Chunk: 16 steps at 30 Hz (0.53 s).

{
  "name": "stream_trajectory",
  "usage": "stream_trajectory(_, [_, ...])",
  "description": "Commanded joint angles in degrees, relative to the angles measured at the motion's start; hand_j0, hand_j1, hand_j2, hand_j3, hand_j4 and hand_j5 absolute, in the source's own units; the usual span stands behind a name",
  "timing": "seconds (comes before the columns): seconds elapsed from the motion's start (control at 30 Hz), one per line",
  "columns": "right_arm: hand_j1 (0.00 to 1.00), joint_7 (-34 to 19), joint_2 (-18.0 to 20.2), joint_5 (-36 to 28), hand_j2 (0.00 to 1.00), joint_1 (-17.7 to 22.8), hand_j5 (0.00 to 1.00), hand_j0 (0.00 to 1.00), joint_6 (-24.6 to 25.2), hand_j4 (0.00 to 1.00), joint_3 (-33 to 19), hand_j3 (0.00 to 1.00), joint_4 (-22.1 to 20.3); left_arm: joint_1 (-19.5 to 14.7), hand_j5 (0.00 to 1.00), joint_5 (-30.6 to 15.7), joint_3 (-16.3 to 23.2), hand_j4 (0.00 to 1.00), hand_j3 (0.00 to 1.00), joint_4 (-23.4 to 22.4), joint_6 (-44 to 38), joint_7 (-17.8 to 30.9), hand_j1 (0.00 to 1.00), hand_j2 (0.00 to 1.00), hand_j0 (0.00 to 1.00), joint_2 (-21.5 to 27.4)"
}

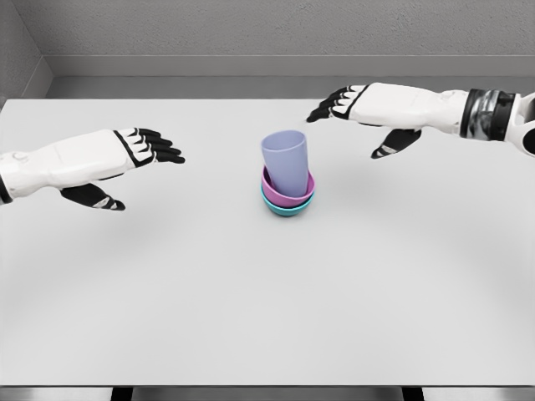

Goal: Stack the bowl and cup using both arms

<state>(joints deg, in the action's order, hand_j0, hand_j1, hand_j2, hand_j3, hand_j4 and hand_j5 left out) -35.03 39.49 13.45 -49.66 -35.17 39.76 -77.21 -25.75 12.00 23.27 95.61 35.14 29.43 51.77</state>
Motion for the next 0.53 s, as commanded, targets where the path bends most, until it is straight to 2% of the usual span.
stream_trajectory(0.0, [1.00, 0.0, 0.2, -0.4, 1.00, 0.0, 1.00, 1.00, 0.2, 1.00, -0.1, 1.00, 0.2, 0.0, 1.00, -0.7, -0.1, 1.00, 1.00, 0.3, -0.1, -0.1, 1.00, 1.00, 1.00, 0.0])
stream_trajectory(0.5, [1.00, 0.0, 0.2, -0.4, 1.00, -0.2, 1.00, 1.00, 0.2, 1.00, -0.3, 1.00, 0.2, 0.3, 1.00, -0.7, 0.0, 1.00, 1.00, 0.3, -0.1, -0.1, 1.00, 1.00, 1.00, -0.1])
